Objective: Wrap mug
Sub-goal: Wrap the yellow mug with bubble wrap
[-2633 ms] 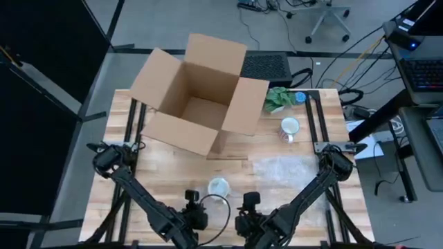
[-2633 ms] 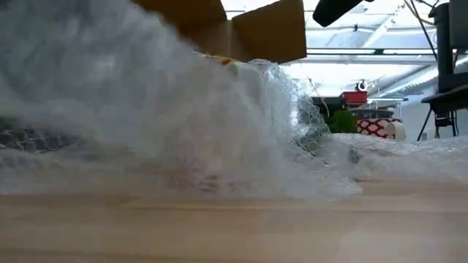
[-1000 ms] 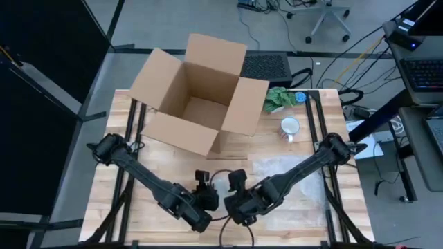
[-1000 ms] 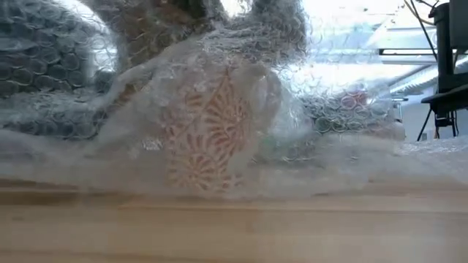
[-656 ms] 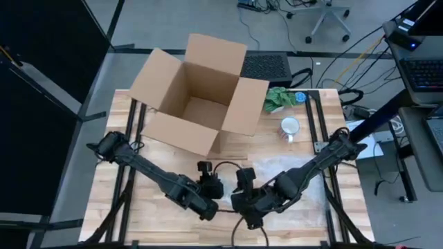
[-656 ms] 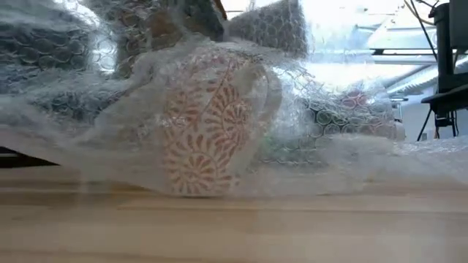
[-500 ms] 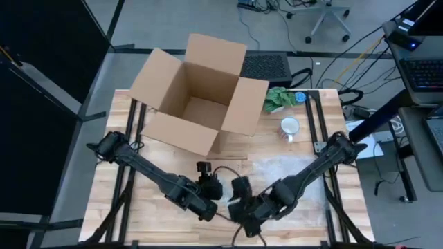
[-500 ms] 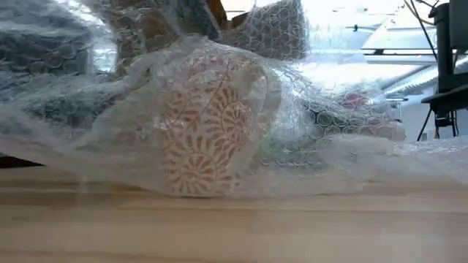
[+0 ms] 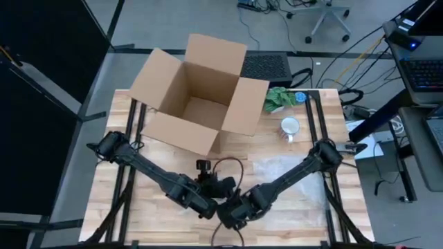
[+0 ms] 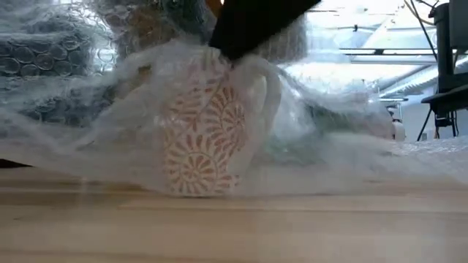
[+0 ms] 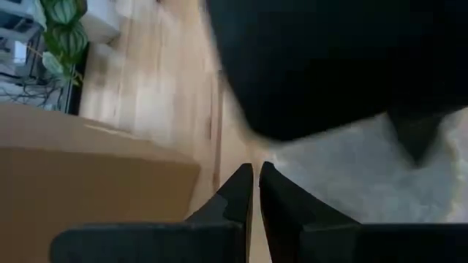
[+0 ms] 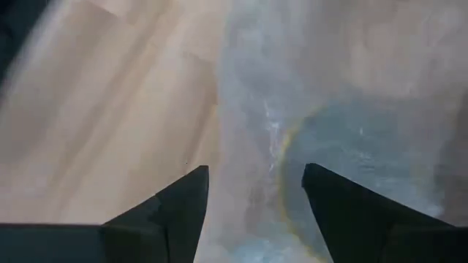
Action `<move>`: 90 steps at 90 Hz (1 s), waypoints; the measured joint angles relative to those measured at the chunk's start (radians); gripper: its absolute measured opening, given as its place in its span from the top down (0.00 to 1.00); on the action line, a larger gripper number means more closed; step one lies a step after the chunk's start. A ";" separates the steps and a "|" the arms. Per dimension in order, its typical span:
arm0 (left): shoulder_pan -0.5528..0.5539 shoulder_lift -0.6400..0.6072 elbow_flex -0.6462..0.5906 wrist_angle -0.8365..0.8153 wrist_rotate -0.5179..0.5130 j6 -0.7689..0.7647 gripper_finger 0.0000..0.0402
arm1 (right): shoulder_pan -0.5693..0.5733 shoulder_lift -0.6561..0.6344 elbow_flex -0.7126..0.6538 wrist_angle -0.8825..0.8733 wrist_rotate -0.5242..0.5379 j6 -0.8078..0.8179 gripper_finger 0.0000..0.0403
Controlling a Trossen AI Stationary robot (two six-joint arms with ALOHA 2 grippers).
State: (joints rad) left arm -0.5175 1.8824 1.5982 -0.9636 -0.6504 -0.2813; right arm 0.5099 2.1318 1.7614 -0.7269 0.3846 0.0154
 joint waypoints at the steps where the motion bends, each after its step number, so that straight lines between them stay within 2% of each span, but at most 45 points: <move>1: 0.000 0.000 0.000 0.000 0.001 0.000 0.97 | -0.001 0.001 0.000 0.000 0.001 -0.002 0.47; 8: -0.003 -0.004 0.000 0.000 0.035 0.007 0.97 | -0.001 0.010 0.000 0.003 -0.004 -0.012 0.47; 19: 0.000 -0.006 0.012 -0.012 0.120 0.018 0.96 | -0.012 0.026 0.001 0.022 -0.097 -0.008 0.47; 35: -0.009 -0.024 0.057 -0.085 0.129 0.023 0.87 | -0.023 0.051 0.002 0.032 -0.109 -0.027 0.47; 45: -0.021 -0.083 0.063 -0.117 0.151 0.021 0.81 | -0.028 0.052 0.002 0.030 -0.120 -0.029 0.47; 65: -0.057 -0.238 0.060 -0.234 0.149 -0.123 0.74 | -0.031 0.051 0.002 0.025 -0.133 -0.033 0.47; 79: -0.123 -0.372 -0.058 -0.158 0.110 -0.179 0.74 | -0.033 0.051 0.001 0.031 -0.149 -0.031 0.47; 90: -0.182 -0.478 -0.253 0.069 0.128 -0.233 0.74 | -0.032 0.051 0.001 0.033 -0.149 -0.029 0.47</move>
State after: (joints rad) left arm -0.6994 1.4042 1.3451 -0.8951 -0.5227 -0.5141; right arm 0.4774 2.1826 1.7622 -0.6944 0.2352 -0.0132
